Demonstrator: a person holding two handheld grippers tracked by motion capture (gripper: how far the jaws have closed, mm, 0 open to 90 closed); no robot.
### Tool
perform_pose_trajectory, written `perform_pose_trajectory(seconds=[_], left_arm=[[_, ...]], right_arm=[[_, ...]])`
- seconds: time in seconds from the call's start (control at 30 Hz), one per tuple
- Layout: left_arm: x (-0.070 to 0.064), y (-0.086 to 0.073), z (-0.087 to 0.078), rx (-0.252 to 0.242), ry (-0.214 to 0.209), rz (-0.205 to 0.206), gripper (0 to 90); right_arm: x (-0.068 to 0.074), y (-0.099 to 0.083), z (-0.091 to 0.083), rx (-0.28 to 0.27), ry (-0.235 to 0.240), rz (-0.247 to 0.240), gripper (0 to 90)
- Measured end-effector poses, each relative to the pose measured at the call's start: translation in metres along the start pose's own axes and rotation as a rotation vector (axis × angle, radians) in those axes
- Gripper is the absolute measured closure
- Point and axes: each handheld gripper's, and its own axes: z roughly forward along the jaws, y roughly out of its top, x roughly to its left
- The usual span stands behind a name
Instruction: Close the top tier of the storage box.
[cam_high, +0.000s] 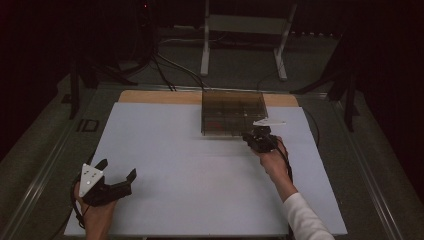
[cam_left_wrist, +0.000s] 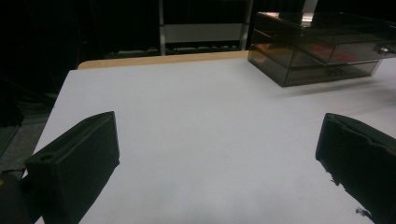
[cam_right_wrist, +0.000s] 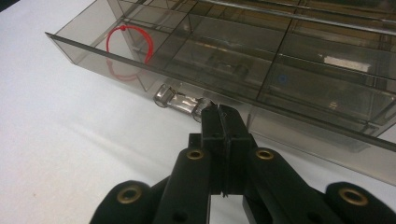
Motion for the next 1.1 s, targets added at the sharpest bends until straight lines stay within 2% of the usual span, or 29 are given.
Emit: perform_pose_trajectory(seconds=[0.3,0.7,1.1], left_arm=[[0.000,0.000,0.000,-0.002,0.001,0.000,1.1],[0.001,0.000,-0.001,-0.005,0.000,-0.003,1.1],[0.001,0.000,-0.001,-0.003,0.002,-0.003,1.1]], right_arm=[[-0.003,0.004,0.004,-0.002,-0.010,0.031,90.0],[-0.003,0.014,0.010,0.001,-0.023,0.033,90.0],[-0.008,0.015,0.017,-0.001,-0.032,0.068,90.0]])
